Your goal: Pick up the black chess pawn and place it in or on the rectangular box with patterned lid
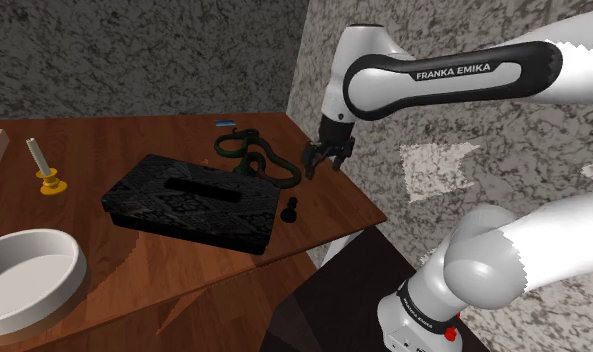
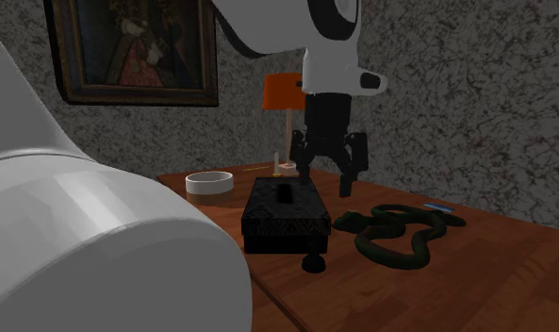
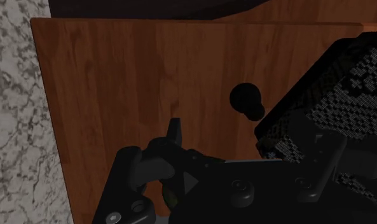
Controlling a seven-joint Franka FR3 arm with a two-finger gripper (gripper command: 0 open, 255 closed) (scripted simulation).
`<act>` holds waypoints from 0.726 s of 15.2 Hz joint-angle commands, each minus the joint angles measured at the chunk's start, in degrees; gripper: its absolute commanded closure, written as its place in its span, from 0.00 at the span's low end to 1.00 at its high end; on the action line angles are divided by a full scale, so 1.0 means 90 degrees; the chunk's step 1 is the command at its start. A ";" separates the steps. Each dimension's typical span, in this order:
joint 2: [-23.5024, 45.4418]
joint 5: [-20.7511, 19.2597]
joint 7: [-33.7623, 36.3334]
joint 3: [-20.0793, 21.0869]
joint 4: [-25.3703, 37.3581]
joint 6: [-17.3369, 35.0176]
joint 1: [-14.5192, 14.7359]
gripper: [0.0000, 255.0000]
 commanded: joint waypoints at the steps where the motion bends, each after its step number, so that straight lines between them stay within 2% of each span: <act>1: 0.0396 -0.0012 0.0202 0.0180 -0.0010 0.0378 0.0056 0.00; 7: 0.1797 -0.0283 0.0803 0.0614 0.0154 0.1479 0.0107 0.00; 11: 0.2013 -0.0330 0.0837 0.0620 -0.0025 0.1870 0.0093 0.00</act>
